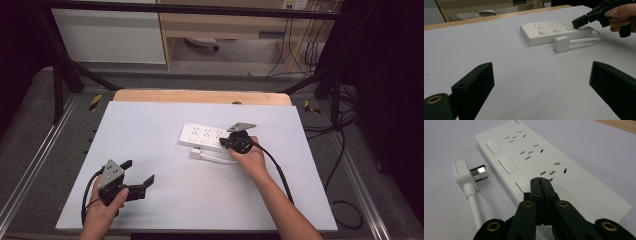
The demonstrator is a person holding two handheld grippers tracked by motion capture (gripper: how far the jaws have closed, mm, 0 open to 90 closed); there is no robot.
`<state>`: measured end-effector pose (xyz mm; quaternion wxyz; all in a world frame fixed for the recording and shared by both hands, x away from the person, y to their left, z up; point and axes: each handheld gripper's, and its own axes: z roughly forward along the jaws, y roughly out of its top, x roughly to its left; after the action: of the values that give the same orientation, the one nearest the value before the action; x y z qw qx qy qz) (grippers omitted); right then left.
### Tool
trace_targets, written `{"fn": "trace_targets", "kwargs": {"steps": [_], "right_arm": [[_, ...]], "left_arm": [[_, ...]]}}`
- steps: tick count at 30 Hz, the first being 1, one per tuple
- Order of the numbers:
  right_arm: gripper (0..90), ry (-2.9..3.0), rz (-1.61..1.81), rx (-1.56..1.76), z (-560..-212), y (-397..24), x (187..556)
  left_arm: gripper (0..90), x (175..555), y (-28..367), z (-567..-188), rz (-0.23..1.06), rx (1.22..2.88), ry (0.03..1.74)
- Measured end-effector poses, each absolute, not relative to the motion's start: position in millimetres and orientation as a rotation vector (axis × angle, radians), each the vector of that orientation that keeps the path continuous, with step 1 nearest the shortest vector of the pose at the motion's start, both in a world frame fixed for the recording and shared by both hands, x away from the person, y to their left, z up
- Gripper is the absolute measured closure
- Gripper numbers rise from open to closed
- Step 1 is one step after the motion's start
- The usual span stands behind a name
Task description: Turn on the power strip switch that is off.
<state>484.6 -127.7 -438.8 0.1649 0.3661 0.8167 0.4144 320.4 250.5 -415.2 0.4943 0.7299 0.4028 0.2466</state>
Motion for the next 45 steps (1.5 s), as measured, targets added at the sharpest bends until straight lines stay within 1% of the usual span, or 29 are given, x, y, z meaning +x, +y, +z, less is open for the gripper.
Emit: {"fn": "trace_targets", "kwargs": {"steps": [38,45], "right_arm": [[90.0,2.246,1.279,1.027,-412,-142,477],[82.0,2.226,1.302,1.053,-406,-150,478]], "left_arm": [[5.9,320,251,-415,0.599,1.771,0.977],[5.9,320,251,-415,0.596,1.779,0.974]]}}
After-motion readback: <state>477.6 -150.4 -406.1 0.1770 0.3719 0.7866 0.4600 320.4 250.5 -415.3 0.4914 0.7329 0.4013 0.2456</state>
